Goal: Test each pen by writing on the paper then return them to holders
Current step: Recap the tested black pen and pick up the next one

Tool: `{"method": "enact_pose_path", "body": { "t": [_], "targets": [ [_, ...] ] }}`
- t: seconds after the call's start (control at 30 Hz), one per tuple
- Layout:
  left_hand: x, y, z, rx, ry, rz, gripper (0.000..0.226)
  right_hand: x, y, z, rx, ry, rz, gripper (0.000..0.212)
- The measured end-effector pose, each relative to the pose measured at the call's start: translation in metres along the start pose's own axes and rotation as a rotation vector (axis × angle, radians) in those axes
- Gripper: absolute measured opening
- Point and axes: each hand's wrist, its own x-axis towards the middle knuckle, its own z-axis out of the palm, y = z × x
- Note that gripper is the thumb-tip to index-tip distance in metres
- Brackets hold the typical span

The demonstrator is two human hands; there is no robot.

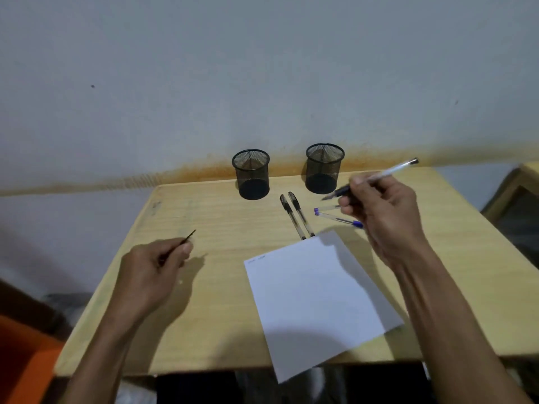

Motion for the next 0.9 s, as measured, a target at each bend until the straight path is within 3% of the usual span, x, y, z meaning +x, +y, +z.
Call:
{"method": "enact_pose_path", "body": {
  "t": [0.1,0.37,0.7,0.83,0.9],
  "targets": [
    [0.008,0.006,0.020,-0.001,0.022,0.042,0.013,-0.016,0.029,0.027,-0.047,-0.095,0.087,0.008],
    [0.027,0.009,0.069,0.000,0.027,0.042,0.003,-0.033,0.057,0.024,-0.065,-0.018,0.168,0.011],
    [0.070,-0.011,0.106,0.268,-0.070,0.026,0.016,-0.047,0.061,0.022,-0.134,0.001,0.190,0.016],
    [0.061,-0.010,0.100,0.236,-0.067,0.035,0.030,-0.053,0.064,0.032,-0.104,-0.036,0.243,0.014],
    [0.044,-0.004,0.095,0.153,-0.013,0.119,0.035,-0.055,0.069,0.036,-0.137,-0.032,0.244,0.013]
  ]
}}
